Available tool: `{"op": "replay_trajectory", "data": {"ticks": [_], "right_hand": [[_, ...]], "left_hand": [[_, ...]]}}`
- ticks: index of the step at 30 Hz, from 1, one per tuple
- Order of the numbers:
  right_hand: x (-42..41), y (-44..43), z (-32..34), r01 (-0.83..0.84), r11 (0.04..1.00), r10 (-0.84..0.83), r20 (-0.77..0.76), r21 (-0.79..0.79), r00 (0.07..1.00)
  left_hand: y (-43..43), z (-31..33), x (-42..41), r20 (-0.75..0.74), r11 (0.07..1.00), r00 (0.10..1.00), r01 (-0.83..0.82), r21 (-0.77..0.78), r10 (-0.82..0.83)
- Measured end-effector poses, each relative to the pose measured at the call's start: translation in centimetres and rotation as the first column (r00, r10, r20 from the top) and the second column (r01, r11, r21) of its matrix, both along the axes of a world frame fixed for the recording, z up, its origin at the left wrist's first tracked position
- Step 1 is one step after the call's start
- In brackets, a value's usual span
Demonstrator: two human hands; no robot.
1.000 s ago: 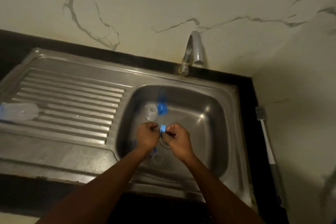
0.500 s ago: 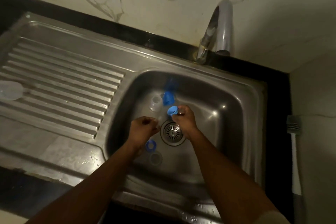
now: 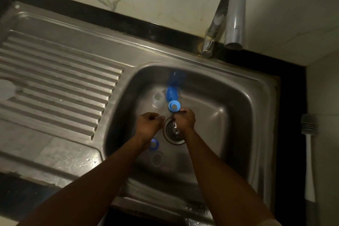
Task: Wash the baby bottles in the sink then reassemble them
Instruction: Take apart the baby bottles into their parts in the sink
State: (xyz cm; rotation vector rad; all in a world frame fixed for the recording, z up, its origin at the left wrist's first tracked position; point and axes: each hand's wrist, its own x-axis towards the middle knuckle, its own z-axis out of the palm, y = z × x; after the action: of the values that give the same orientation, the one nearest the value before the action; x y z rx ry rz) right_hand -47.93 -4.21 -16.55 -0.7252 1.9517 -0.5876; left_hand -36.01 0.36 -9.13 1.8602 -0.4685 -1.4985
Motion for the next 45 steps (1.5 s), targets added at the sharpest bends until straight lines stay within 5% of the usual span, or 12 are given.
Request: {"op": "replay_trajectory", "data": {"ticks": [3,10,14,23,29,32,35,39,41,45], "right_hand": [[0.1,0.6,0.4,0.059,0.996,-0.063,0.066,0.06,0.996],[1.0,3.3,3.2,-0.16,0.987,0.151,0.368,-0.007,0.917],[1.1,2.9,2.0,-0.159,0.987,0.162,0.244,-0.032,0.956],[3.2,2.0,0.4,0.12,0.99,-0.128,0.111,0.077,0.986],[3.5,2.0,0.6,0.203,0.973,-0.227,0.316,0.108,0.921],[3.1,2.1,1.5,0.178,0.977,-0.204,0.265,0.117,0.943],[2.3,2.6,3.3,0.066,0.993,-0.083,0.179,0.102,0.98],[2.0,3.6,5.2,-0.065,0.996,0.059,0.092,0.068,0.994],[2.0,4.2,5.8,-0.097,0.993,0.094,0.049,0.068,0.994],[2.4,4.8,6.1,-0.218,0.975,0.218,0.006,0.03,0.976]], "left_hand": [[-0.2,-1.0,0.2,0.032,0.998,0.998,0.045,0.049,-0.046],[-0.6,-2.2,0.0,0.144,0.998,0.989,0.036,0.059,-0.044],[-0.2,-2.8,0.1,0.121,0.977,0.97,0.211,0.024,-0.212],[-0.4,-2.9,0.9,0.134,0.988,0.979,0.144,0.058,-0.151],[0.1,-2.4,0.8,0.233,0.971,0.943,0.237,0.031,-0.237],[0.6,-1.2,1.1,0.43,0.901,0.811,0.434,0.014,-0.397],[1.2,0.4,1.7,0.622,0.7,0.519,0.711,0.067,-0.587],[1.6,2.1,3.4,0.704,0.45,0.165,0.86,0.24,-0.691],[1.8,3.0,4.6,0.729,0.382,0.077,0.886,0.263,-0.68],[2.6,5.4,7.7,0.767,0.359,0.048,0.901,0.244,-0.64]]}}
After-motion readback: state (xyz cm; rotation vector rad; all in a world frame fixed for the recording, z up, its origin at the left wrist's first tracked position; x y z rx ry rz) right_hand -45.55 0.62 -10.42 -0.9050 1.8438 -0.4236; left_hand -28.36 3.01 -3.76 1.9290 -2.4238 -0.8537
